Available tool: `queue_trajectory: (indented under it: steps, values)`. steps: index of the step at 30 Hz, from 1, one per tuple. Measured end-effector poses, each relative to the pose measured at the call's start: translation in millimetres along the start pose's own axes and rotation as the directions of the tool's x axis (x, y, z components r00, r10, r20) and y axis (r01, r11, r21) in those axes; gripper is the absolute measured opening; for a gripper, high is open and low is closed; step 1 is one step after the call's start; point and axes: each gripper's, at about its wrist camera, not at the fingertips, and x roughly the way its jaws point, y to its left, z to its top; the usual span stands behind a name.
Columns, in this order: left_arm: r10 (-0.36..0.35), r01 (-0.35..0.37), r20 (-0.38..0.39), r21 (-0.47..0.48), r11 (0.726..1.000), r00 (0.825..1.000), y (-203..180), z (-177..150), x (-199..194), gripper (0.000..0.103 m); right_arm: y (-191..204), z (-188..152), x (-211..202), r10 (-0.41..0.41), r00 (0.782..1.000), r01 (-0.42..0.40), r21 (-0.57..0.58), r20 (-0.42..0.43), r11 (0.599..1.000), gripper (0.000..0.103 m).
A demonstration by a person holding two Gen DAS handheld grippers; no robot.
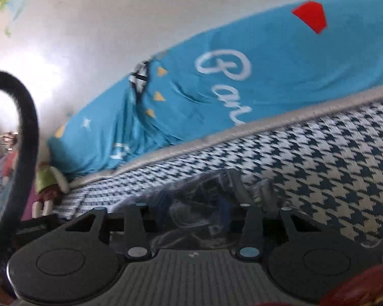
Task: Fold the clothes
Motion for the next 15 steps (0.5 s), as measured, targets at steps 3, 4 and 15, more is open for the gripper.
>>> queue_trajectory:
  steps: [3, 4, 15]
  values:
    - [-0.001, -0.001, -0.035, -0.034, 0.999, 0.999, 5, 0, 13, 0.099, -3, -1, 4, -0.01, 1.0, 0.01, 0.001, 0.003, 1.0, 0.037]
    - [-0.001, -0.002, -0.047, -0.046, 0.999, 0.999, 7, 0, 17, 0.099, -3, 0, 5, -0.013, 1.0, 0.013, 0.003, 0.002, 1.0, 0.037]
    - [-0.001, 0.001, 0.008, -0.062, 0.998, 1.0, 7, 8, -14, 0.1, -1, 20, -49, 0.054, 0.996, -0.058, 0.053, 0.064, 0.997, 0.041]
